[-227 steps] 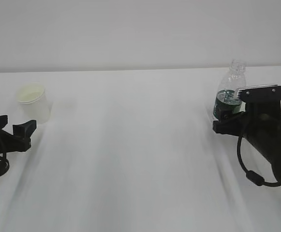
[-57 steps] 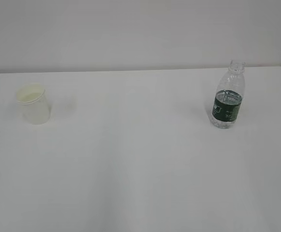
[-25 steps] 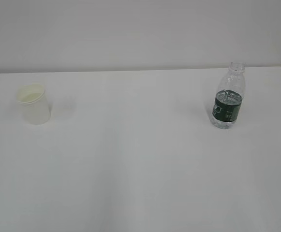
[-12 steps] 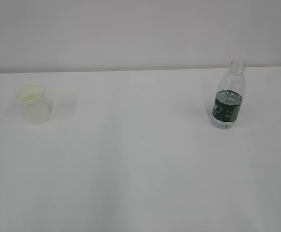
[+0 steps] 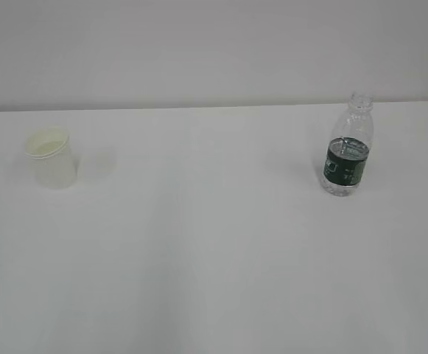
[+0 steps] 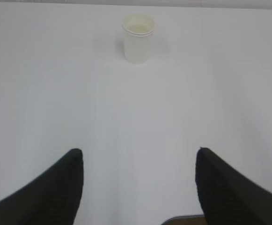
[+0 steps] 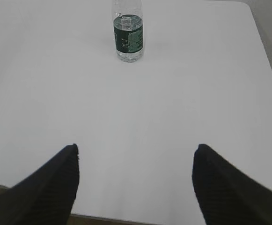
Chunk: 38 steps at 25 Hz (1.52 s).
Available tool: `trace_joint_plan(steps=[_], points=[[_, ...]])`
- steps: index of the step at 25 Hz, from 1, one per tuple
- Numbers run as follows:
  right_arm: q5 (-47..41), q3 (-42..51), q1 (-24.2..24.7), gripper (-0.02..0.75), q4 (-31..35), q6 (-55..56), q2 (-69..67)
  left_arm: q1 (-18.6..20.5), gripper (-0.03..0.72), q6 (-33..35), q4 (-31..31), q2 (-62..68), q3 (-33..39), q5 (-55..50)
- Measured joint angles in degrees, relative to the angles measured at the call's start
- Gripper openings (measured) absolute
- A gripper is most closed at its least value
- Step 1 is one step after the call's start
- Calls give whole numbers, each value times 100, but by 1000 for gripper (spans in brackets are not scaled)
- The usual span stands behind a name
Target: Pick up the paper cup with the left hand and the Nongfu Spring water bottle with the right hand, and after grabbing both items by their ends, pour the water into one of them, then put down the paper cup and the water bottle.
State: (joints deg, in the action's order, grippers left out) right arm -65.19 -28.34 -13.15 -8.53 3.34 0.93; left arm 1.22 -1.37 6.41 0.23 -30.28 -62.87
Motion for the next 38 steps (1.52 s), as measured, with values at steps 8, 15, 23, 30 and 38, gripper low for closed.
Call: trace_joint_plan(steps=[8,15,23,30,38], points=[[0,0,0,568,34,0,0,0,535,0,9,0,0,0],[-10,0,0,568,34,0,0,0,524,0,12,0,0,0],[-10,0,0,568,34,0,0,0,523,0,12,0,0,0],[-10,0,0,568,34,0,0,0,519,0,12,0,0,0],[-10,0,0,568,34,0,0,0,517,0,12,0,0,0]])
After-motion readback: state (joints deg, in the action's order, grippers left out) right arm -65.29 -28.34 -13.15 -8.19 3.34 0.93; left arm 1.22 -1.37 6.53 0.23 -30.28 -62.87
